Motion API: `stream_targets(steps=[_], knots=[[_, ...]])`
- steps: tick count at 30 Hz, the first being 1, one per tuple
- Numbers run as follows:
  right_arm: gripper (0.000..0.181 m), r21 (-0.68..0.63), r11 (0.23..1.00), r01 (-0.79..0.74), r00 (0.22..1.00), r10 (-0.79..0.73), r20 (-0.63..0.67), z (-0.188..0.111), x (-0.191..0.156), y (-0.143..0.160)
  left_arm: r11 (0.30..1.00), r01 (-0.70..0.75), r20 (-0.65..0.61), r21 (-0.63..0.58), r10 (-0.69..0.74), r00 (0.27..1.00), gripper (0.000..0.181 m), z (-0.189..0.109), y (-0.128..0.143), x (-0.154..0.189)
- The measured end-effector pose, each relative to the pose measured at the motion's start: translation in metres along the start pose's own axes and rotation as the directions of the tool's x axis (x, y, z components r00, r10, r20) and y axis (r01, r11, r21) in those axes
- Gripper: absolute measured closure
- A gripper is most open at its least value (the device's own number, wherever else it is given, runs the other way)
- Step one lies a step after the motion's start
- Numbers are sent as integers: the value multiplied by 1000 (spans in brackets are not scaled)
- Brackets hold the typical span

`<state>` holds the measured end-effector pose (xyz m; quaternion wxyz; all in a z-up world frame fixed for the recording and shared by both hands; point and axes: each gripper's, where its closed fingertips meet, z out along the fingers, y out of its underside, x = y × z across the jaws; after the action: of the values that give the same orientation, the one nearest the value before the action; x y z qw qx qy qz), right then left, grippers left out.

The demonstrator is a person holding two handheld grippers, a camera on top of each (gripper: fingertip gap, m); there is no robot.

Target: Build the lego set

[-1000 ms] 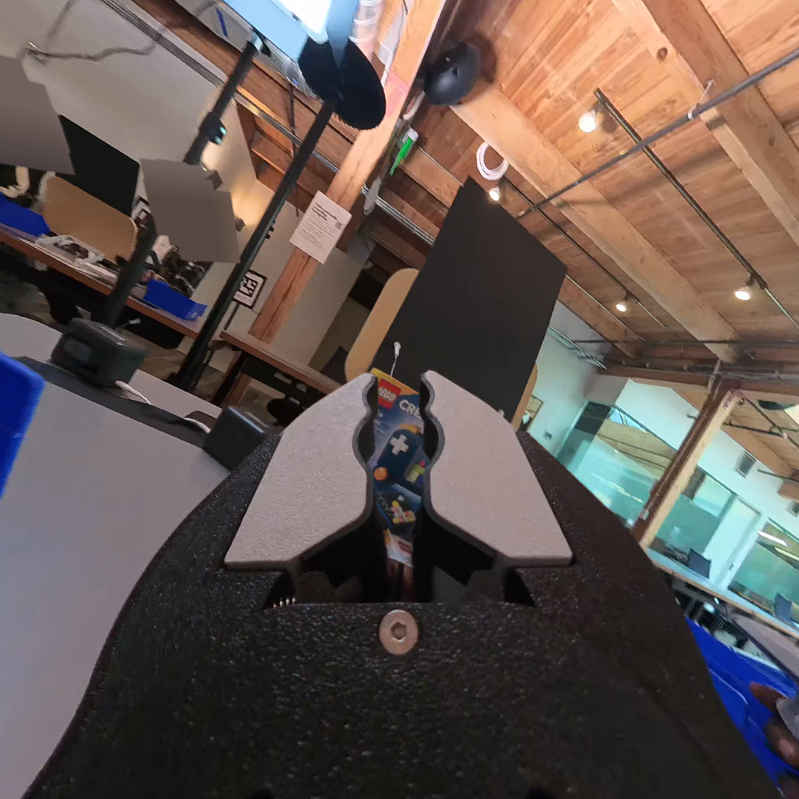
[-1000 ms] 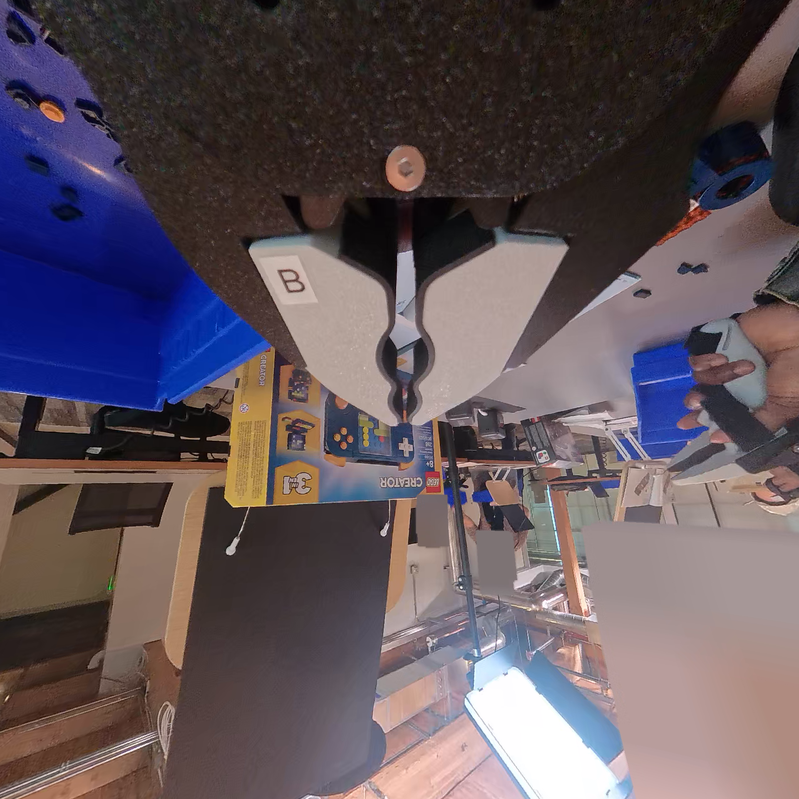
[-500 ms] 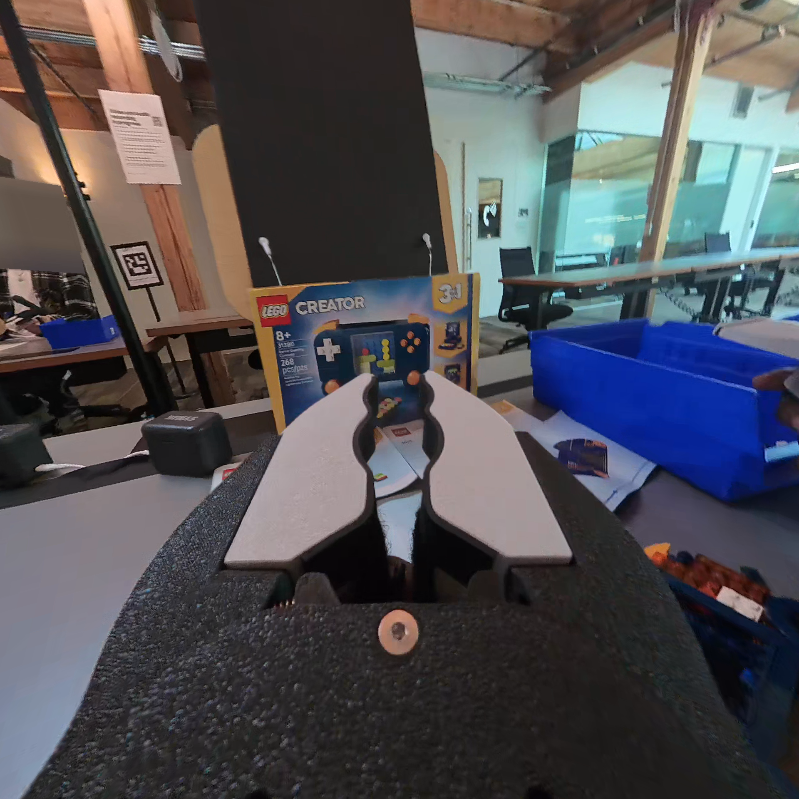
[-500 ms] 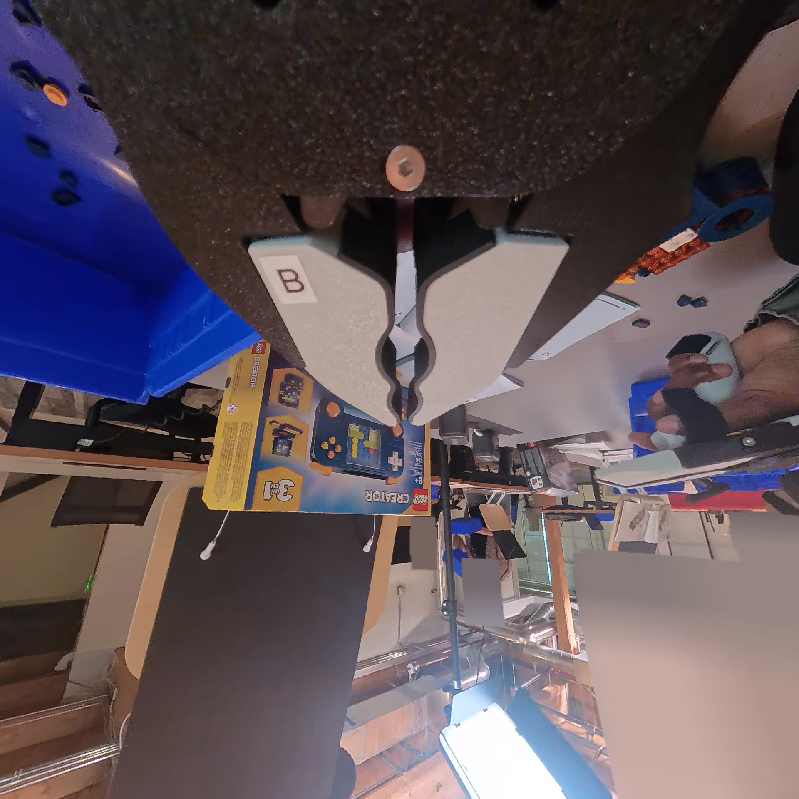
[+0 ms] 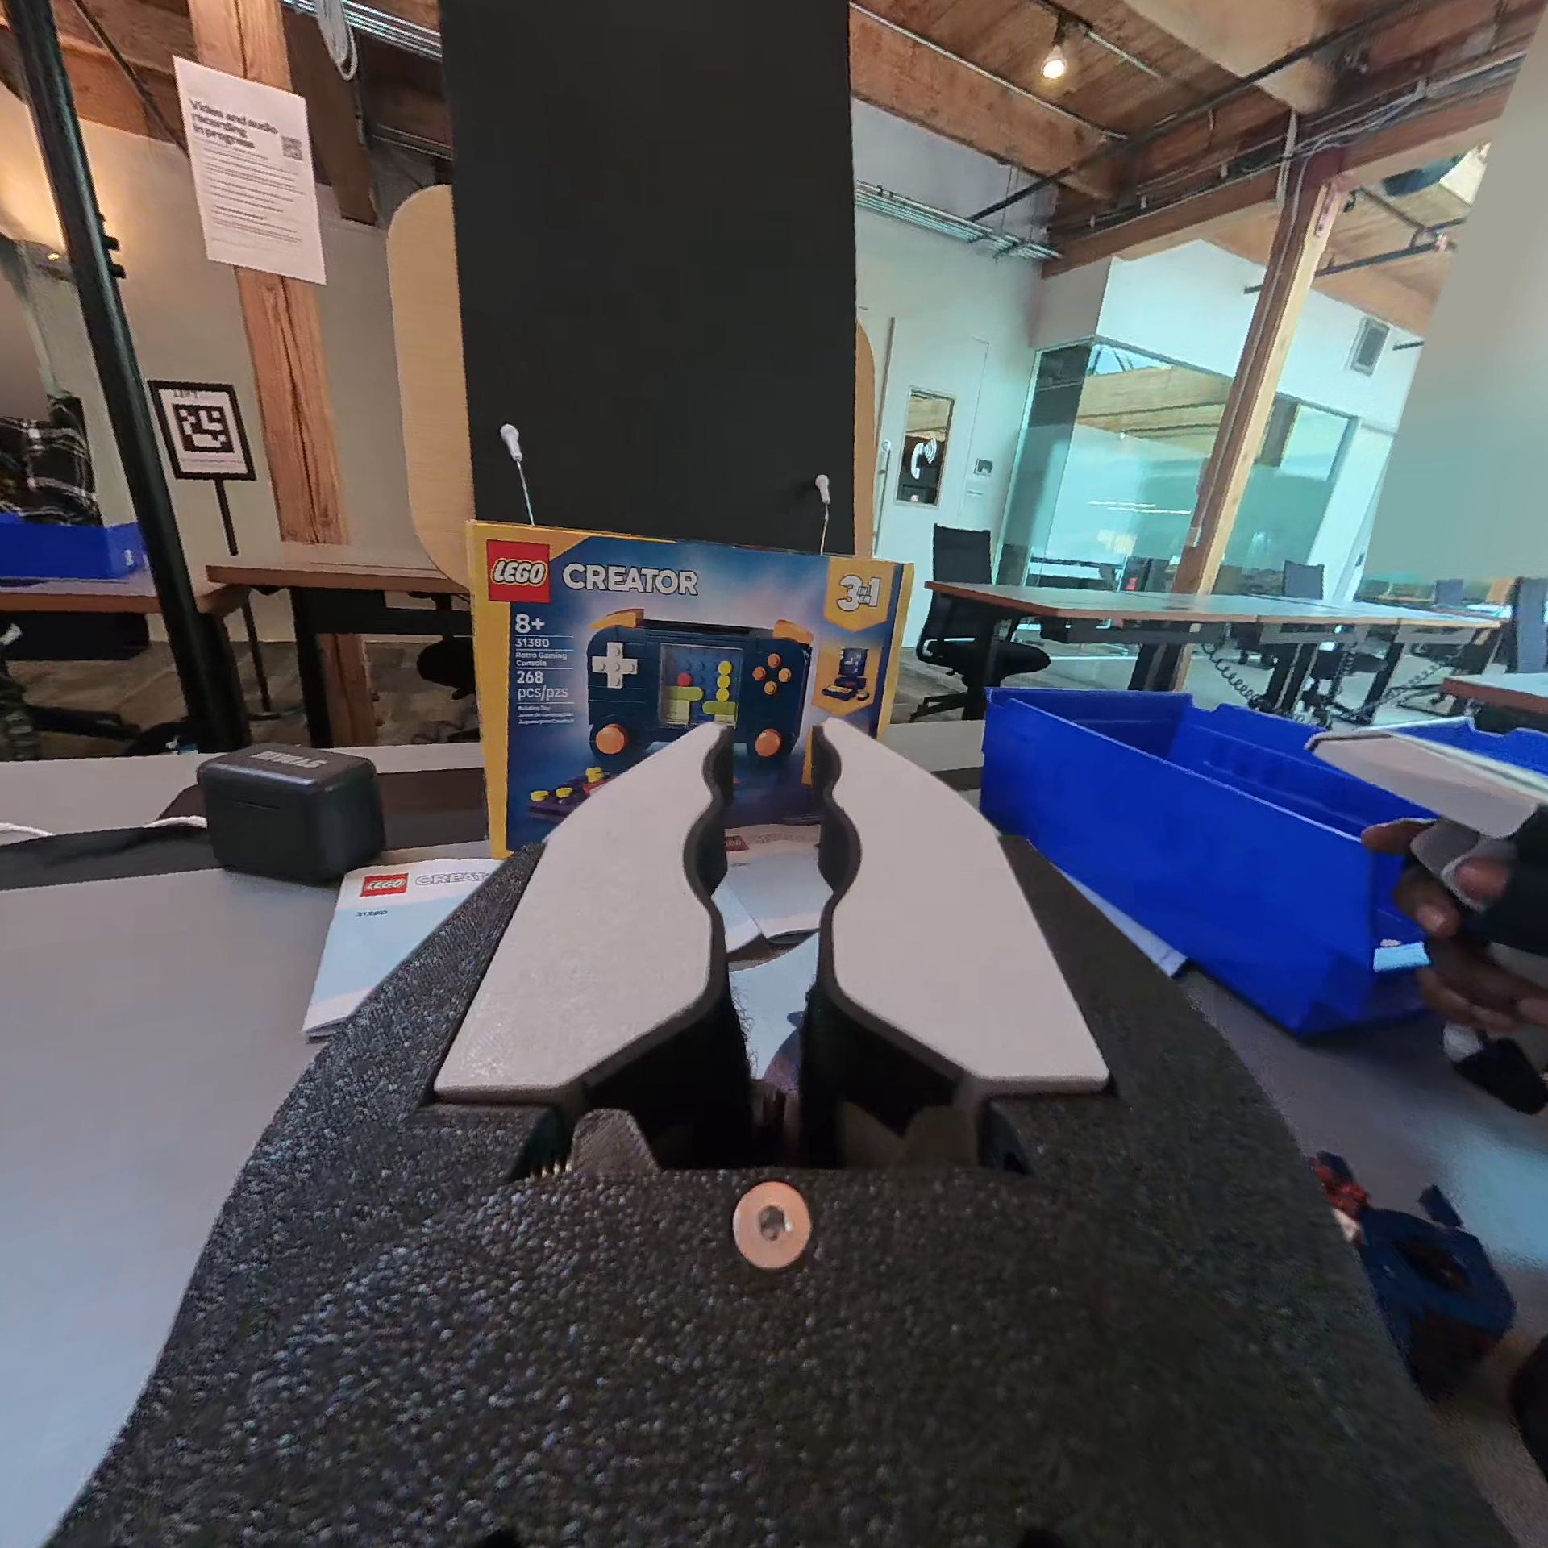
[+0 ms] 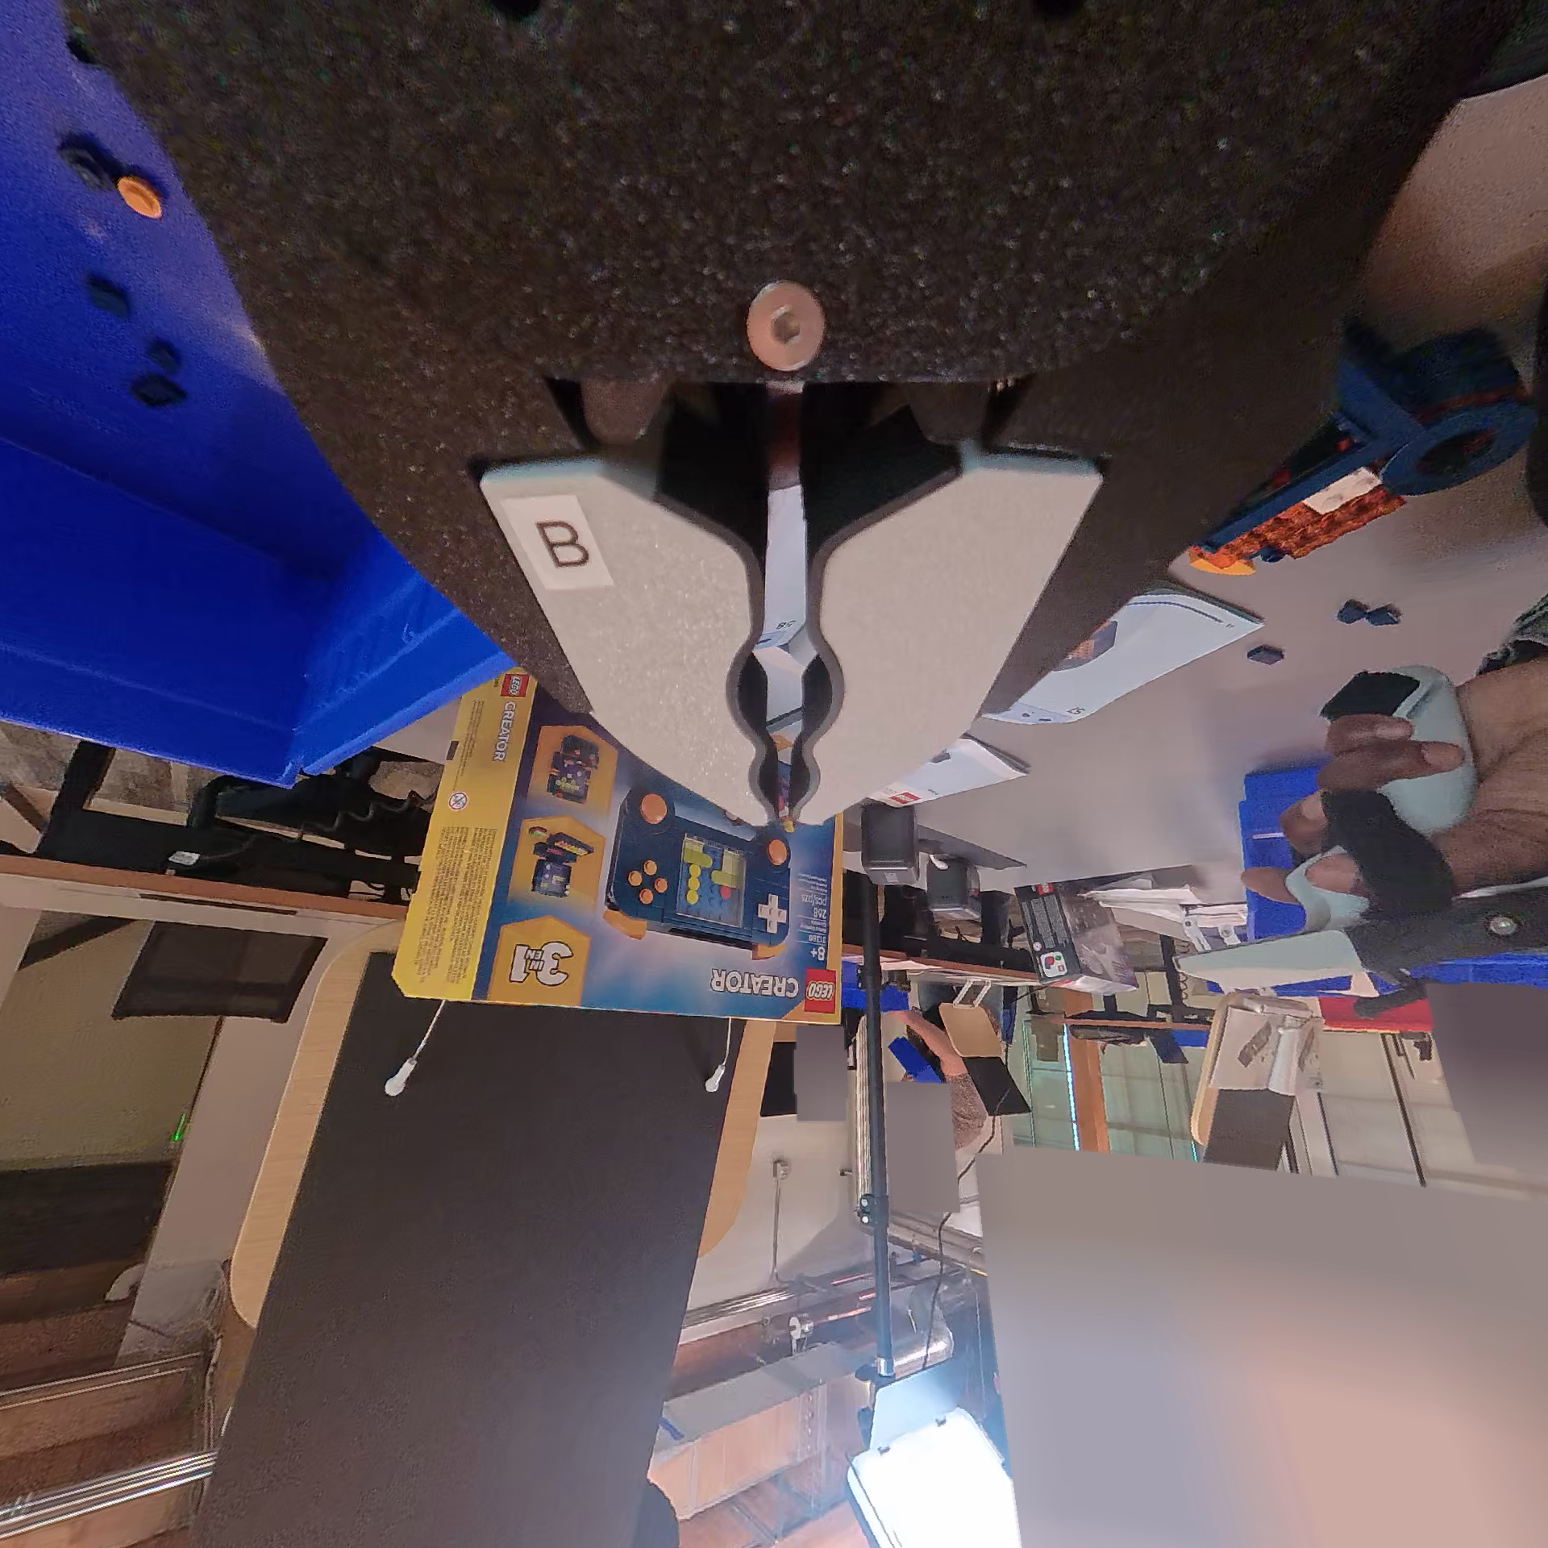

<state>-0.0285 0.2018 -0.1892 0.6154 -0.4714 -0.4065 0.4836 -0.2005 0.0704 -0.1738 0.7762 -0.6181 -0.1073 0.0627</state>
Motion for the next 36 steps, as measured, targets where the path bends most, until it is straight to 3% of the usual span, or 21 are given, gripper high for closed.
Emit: stream_targets(steps=[18, 24, 30, 36], knots=[[179, -54, 993, 109, 993, -106, 54, 4, -14, 7, 960, -229, -71, -159, 220, 973, 162, 9, 33, 20], [179, -109, 980, 164, 983, -154, 95, 7, -23, 17, 937, -275, -134, -214, 251, 959, 179, 9, 42, 28], [180, -200, 952, 231, 967, -202, 153, 9, -32, 35, 841, -382, -102, -384, 372, 922, 181, 8, 70, 13], [178, -369, 870, 328, 938, -253, 237, 9, -42, 69, 608, -513, -369, -606, 356, 858, 178, -7, 133, 35]])
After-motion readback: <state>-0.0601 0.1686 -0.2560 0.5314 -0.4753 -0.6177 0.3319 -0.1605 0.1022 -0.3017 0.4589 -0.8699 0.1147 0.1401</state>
